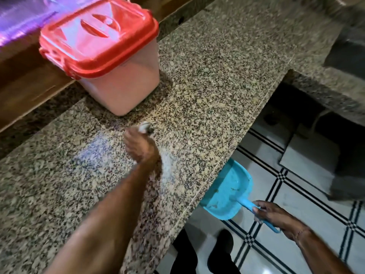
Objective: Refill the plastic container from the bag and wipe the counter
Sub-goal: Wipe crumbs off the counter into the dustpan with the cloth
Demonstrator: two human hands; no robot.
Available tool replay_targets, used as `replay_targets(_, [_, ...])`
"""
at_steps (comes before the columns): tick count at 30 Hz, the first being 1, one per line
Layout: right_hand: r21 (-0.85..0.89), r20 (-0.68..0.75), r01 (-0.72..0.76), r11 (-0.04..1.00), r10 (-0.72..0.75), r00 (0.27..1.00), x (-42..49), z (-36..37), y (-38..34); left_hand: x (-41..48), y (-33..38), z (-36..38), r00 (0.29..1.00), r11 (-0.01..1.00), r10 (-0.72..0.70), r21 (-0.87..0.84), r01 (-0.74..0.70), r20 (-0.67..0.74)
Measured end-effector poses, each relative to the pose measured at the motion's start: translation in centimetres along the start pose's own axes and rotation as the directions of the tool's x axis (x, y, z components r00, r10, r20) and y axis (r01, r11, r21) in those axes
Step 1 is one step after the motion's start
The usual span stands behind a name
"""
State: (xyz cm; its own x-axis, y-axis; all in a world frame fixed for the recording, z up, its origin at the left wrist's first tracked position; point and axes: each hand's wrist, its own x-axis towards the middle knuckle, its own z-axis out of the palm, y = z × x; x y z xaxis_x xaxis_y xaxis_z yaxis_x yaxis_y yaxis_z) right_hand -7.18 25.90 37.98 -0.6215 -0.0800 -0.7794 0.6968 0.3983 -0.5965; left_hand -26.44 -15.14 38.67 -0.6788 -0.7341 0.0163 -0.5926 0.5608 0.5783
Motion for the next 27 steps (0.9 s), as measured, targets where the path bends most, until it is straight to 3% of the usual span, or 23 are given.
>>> replay_targets(2, [-0.021,-0.008,0.004,1.000,-0.004,1.000,0.4,-0.6,0.4,4.3,-1.2,0.3,0.974,0.973,-0.220,0.053,0.223,-0.055])
replay_targets(3, [-0.035,-0.006,0.010,0.999,-0.010,1.000,0.6,-0.9,0.6,5.3,-1.1,0.7,0.970,0.967,-0.236,0.083,0.240,-0.051])
replay_targets(4, [-0.049,0.001,0.017,0.999,-0.017,1.000,0.8,-1.1,0.6,5.2,-0.5,1.3,0.985,0.979,-0.173,0.111,0.174,-0.018])
replay_targets(6, [-0.067,0.018,0.022,0.998,-0.021,1.000,1.1,-1.4,0.1,2.6,2.1,2.6,0.987,0.992,0.124,0.016,-0.126,0.099])
replay_targets(8, [-0.067,0.032,0.016,0.998,-0.014,0.999,1.4,-1.6,-0.3,-1.6,4.5,3.5,0.862,0.901,0.433,-0.094,-0.424,0.262])
replay_targets(9, [-0.071,0.035,0.013,0.997,-0.010,0.999,1.5,-1.8,-0.5,-3.0,5.1,3.9,0.799,0.857,0.512,-0.122,-0.501,0.314])
replay_targets(10, [-0.070,0.037,0.016,0.997,-0.014,0.999,1.5,-2.0,-0.7,-3.2,5.1,4.3,0.787,0.848,0.524,-0.108,-0.519,0.325])
replay_targets(12, [-0.062,0.033,0.020,0.998,-0.018,0.999,1.6,-2.6,-0.8,-1.3,4.7,4.4,0.891,0.920,0.389,-0.044,-0.390,0.234])
replay_targets(14, [-0.065,0.022,0.023,0.998,-0.021,1.000,1.9,-3.5,-1.0,1.9,3.9,3.9,0.986,0.989,0.145,0.006,-0.146,0.086])
replay_targets(16, [-0.050,0.018,0.027,0.998,-0.026,0.999,2.6,-4.1,-1.2,4.7,3.2,3.4,0.996,0.996,-0.077,0.052,0.074,0.052])
replay_targets(18, [-0.055,0.032,0.036,0.998,-0.034,0.999,3.6,-4.6,-1.5,6.7,3.6,4.0,0.991,0.988,-0.124,0.094,0.120,0.042])
replay_targets(21, [-0.060,0.066,0.035,0.998,-0.031,0.997,5.3,-5.3,-1.7,6.0,6.4,6.5,0.977,0.988,0.129,0.065,-0.142,0.169])
replay_targets(24, [-0.071,0.110,0.024,0.997,-0.016,0.994,6.4,-6.7,-2.0,0.9,10.4,8.1,0.828,0.883,0.458,-0.056,-0.466,0.324])
replay_targets(26, [-0.069,0.127,0.010,0.998,-0.001,0.992,6.8,-7.8,-2.3,-1.8,11.3,8.5,0.717,0.817,0.564,-0.152,-0.555,0.410])
replay_targets(27, [-0.063,0.138,0.008,0.998,0.001,0.990,7.0,-8.6,-2.5,-2.2,11.3,8.3,0.742,0.827,0.559,-0.191,-0.528,0.371])
